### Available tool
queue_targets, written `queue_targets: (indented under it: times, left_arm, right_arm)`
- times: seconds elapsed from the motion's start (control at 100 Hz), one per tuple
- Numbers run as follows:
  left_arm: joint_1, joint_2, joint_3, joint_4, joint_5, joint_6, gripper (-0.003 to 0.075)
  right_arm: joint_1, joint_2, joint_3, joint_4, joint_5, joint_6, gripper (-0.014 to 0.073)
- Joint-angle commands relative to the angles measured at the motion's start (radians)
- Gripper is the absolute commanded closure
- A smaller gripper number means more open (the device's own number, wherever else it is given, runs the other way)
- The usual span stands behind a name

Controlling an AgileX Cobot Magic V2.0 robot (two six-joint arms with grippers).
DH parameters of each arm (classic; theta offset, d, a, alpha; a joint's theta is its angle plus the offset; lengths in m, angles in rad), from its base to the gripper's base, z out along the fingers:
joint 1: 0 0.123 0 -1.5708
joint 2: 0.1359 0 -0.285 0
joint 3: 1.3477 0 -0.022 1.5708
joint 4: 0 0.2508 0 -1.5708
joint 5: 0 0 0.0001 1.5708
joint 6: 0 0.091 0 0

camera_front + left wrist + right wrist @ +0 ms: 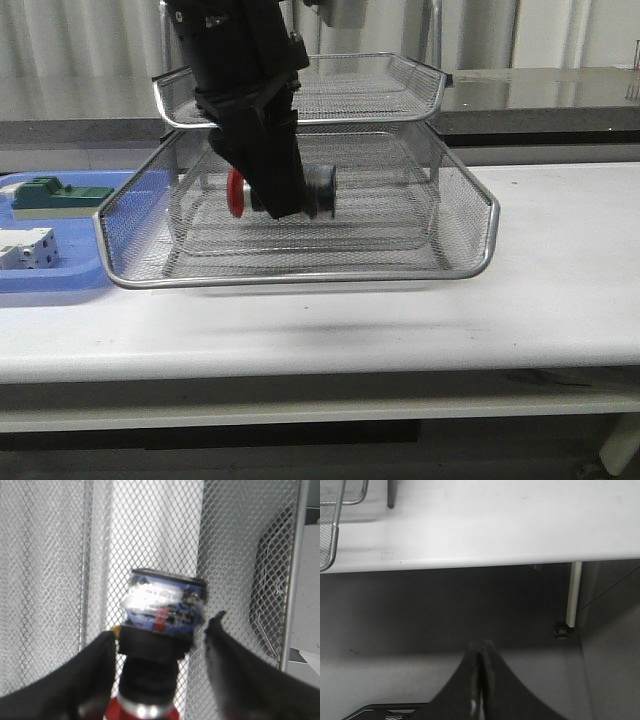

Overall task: Place button on rack with both arms
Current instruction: 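Lower the button into the pulled-out mesh tray and open the left gripper, then withdraw the left gripper upward away from the mesh tray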

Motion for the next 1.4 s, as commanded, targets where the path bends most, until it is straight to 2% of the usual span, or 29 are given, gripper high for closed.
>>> queue_targets:
  times: [0.0,0.32,0.73,0.93,1.11,1.25,1.39]
  left_arm:
    - [-0.007,-0.053,-0.026,-0.026,-0.019,-0.011,0.0203]
    - [-0.007,-0.065,-0.026,-0.058,-0.029,-0.02,0.0195]
    - [0.02,-0.258,-0.036,-0.063,-0.031,-0.21,0.0198]
    - [0.125,-0.351,-0.021,-0.063,-0.033,-0.291,0.0227]
    - [0.264,-0.463,0.072,-0.068,-0.075,-0.325,0.0227]
    - [0.366,-0.571,0.2,-0.077,-0.181,-0.353,0.0227]
    - [0.425,-0.692,0.362,-0.079,-0.344,-0.392,0.0227]
  right_arm:
    - [-0.004,0.004,-0.032,-0.012,-0.051,-0.004,0.066]
    - [-0.004,0.004,-0.032,-0.012,-0.051,-0.004,0.066]
    - [-0.004,0.004,-0.032,-0.012,-0.051,-0.004,0.066]
    - [-0.004,0.004,-0.032,-0.012,-0.051,-0.004,0.066]
    - [-0.004,0.004,-0.032,-0.012,-0.051,-0.004,0.066]
    - [-0.004,0.004,-0.032,-0.012,-0.051,-0.004,0.066]
    - [-0.004,0.004,-0.032,-0.012,-0.051,-0.004,0.066]
